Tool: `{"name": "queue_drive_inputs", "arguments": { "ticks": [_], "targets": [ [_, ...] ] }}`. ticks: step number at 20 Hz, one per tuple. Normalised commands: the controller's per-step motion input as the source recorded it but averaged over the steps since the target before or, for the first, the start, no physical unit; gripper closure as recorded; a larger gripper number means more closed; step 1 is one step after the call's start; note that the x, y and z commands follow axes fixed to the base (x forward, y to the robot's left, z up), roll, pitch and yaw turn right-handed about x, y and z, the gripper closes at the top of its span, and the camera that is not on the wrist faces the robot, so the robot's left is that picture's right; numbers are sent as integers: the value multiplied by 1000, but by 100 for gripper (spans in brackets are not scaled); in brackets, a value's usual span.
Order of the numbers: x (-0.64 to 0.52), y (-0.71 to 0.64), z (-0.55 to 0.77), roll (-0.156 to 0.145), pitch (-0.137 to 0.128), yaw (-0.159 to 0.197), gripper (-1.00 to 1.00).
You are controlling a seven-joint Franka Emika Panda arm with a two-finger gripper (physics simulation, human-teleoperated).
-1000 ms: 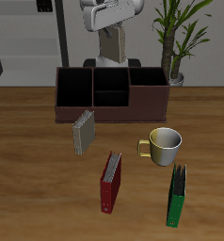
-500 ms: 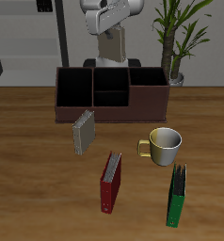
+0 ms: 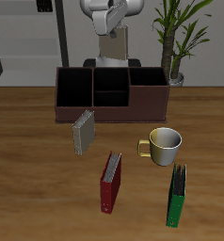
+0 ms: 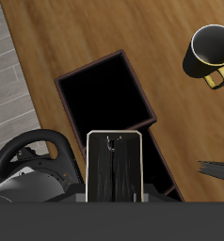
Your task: Place the right yellow book into the back desk caddy's back compartment
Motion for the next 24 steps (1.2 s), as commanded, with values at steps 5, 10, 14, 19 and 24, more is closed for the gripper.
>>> {"name": "queue_drive_inputs", "arguments": {
  "ticks": [5,10,14,19,24],
  "targets": [
    [110,90,62,-5,10,109,100],
    [-33,172,-100,2,32,105,100],
    [-77,205,-85,43,35,149,100],
    [41,0,-27,-1,31,97,100],
    [28,-53,-34,-14,6,77,100]
  ]
}}
